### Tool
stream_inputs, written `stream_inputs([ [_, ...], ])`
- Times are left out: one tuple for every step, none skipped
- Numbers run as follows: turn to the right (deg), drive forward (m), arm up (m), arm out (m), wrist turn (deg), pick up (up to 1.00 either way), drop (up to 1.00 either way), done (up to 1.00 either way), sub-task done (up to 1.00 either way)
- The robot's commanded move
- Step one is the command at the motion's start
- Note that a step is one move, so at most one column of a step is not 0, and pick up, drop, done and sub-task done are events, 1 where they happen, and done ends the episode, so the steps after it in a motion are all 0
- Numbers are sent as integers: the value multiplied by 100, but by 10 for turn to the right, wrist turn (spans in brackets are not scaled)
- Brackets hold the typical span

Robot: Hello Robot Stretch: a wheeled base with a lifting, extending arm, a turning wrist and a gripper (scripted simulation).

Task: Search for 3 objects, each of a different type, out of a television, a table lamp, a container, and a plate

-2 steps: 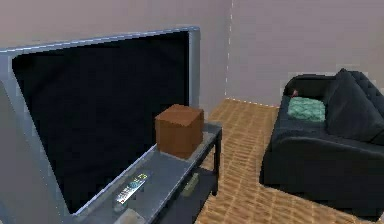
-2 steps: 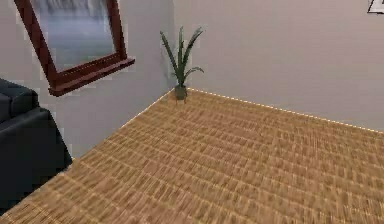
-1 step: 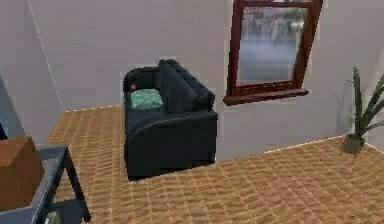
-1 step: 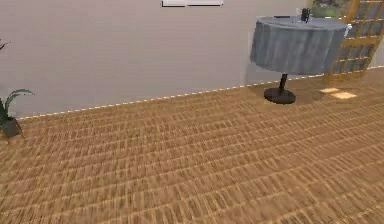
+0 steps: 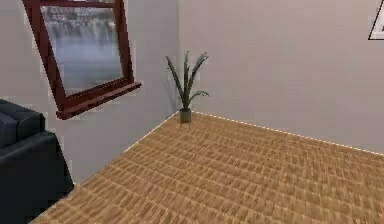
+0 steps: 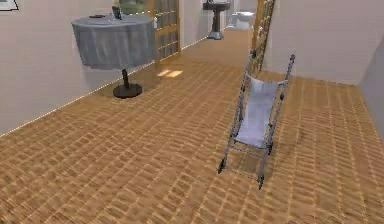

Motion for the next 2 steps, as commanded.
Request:
stream_inputs([
  [450,0,0,0,0,0,0,0,0],
  [180,0,0,0,0,0,0,0,0],
])
